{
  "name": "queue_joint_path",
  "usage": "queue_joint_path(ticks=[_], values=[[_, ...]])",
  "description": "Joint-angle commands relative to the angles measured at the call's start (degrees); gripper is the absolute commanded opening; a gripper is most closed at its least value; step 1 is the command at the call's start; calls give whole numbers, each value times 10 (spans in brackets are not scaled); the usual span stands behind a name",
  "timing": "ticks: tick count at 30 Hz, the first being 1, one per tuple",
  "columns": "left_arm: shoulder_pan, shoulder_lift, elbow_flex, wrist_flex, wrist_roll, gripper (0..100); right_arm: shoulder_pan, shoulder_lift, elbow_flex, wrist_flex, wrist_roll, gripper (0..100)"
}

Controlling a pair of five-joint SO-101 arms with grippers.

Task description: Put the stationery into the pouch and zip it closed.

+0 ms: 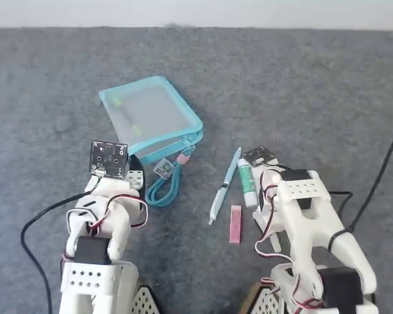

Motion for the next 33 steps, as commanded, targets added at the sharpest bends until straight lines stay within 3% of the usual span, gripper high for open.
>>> queue_joint_path(ticks=[1,9,13,25,33], values=[[-4,-12,-7,-19,-8,11,0,-8,-4,-2,10,6],[-4,-12,-7,-20,-8,11,105,-9,-143,81,10,7],[-4,-12,-7,-21,-8,11,103,-9,-239,133,5,7],[-4,-12,-7,-22,-8,11,-30,-65,-388,261,0,7],[-4,-12,-7,-22,-8,11,-226,-189,-389,339,-19,7]])
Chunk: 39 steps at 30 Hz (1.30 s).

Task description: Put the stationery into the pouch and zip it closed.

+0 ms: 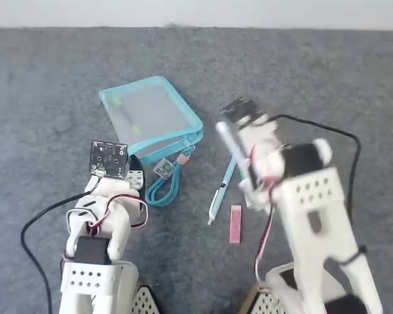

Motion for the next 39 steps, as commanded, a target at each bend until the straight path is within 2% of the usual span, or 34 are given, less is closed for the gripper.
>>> queue_joint_path(ticks=[1,5,12,28,39], values=[[-4,-12,-7,-21,-8,11,-96,-40,-38,29,-10,7],[-4,-12,-7,-19,-8,11,-152,-7,-39,29,-10,7],[-4,-12,-7,-19,-8,11,-153,89,-56,-8,-10,7],[-1,-12,1,-22,-8,11,-153,366,-338,0,-27,7],[0,-12,2,-22,-8,11,-116,505,-550,7,-120,7]])
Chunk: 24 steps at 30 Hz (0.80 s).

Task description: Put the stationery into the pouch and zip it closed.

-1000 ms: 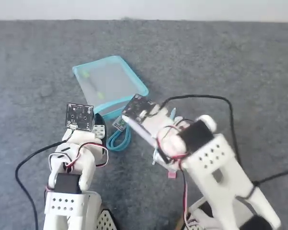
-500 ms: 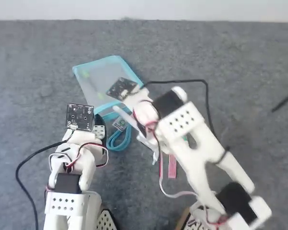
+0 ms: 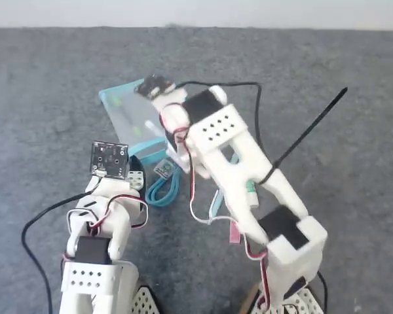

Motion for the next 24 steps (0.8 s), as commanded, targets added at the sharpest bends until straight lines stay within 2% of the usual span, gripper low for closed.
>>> queue_joint_path(ticks=[1,8,15,21,24], values=[[0,-12,-3,-20,-8,11,11,9,-84,5,-33,7],[0,-12,-3,-20,-8,11,-13,23,-139,-1,-45,12],[0,-12,-3,-20,-8,11,-49,-6,-142,35,-45,203],[-1,-12,-3,-20,-8,11,-24,-62,-138,50,-44,213],[-3,-12,-3,-20,-8,11,13,-97,-119,51,-44,213]])
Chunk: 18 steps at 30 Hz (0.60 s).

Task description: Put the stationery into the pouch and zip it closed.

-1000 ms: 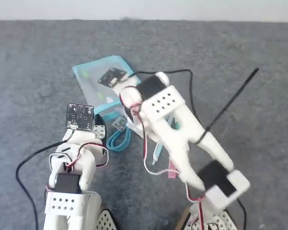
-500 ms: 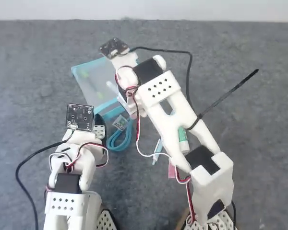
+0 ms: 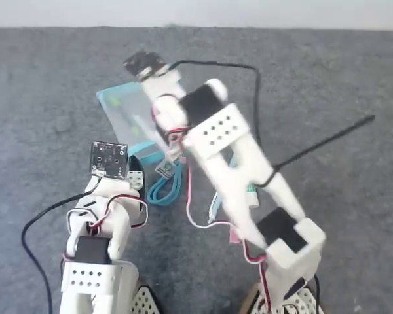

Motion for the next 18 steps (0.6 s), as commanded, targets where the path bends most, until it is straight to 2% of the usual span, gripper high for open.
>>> queue_joint_path(ticks=[1,5,8,14,18], values=[[-1,-12,-3,-20,-8,11,46,-82,-2,22,-6,213],[-1,-12,-3,-20,-8,11,87,-151,91,21,-6,212],[-1,-12,-4,-20,-8,11,95,-216,223,2,18,212],[-2,-12,-4,-21,-9,11,97,-386,578,-155,20,158],[-2,-12,-3,-20,-9,11,109,-477,744,-230,23,174]])
